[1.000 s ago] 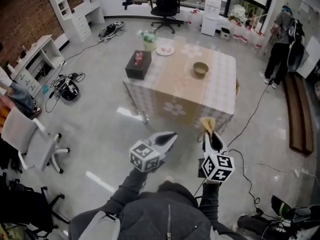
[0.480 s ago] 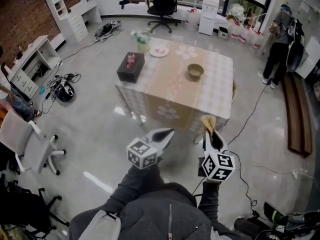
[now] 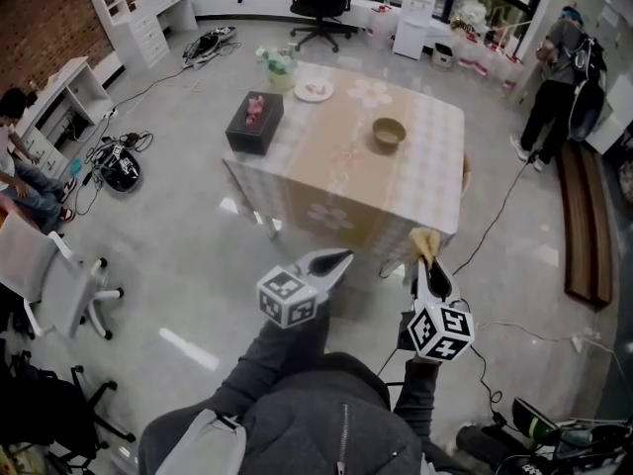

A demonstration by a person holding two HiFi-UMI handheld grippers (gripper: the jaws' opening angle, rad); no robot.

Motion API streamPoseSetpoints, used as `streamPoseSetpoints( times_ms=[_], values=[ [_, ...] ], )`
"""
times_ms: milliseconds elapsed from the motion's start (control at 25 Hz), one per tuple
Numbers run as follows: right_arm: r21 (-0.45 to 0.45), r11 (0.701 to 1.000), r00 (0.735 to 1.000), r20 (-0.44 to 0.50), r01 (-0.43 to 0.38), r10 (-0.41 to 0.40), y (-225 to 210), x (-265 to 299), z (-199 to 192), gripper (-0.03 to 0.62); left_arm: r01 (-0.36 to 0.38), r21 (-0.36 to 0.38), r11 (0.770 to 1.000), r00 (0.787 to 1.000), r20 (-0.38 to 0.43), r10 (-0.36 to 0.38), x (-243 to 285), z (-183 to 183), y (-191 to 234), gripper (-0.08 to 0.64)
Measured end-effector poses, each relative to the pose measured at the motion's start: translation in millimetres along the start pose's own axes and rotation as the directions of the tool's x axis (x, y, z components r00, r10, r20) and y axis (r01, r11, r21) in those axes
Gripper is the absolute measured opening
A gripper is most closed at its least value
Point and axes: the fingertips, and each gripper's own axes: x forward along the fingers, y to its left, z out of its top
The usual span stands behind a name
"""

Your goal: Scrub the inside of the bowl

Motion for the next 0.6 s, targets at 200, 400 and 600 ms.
streamPoseSetpoints(
  times_ms=[200,400,600],
  values=[
    [-0.006,1.000,1.000,0.000,0.010,-0.010,-9.1,22.1,11.3,0.083,0.004,-0.004,1.000,1.000,0.014,-0.004,25.2,15.8,25.3,0.011],
    [0.007,1.000,1.000,-0.005,0.023,-0.023,-20.9,59.4,22.3,0.083,0.030,0.004,1.000,1.000,-0.003,-0.030,54.3,28.2,50.3,0.011],
    [0.027,0.999,0.999,-0.024,0.037,-0.036,-31.7,106.8,36.8,0.083,0.030,0.021,0.999,0.999,-0.020,-0.030,87.9,51.3,87.9,0.011]
  ],
)
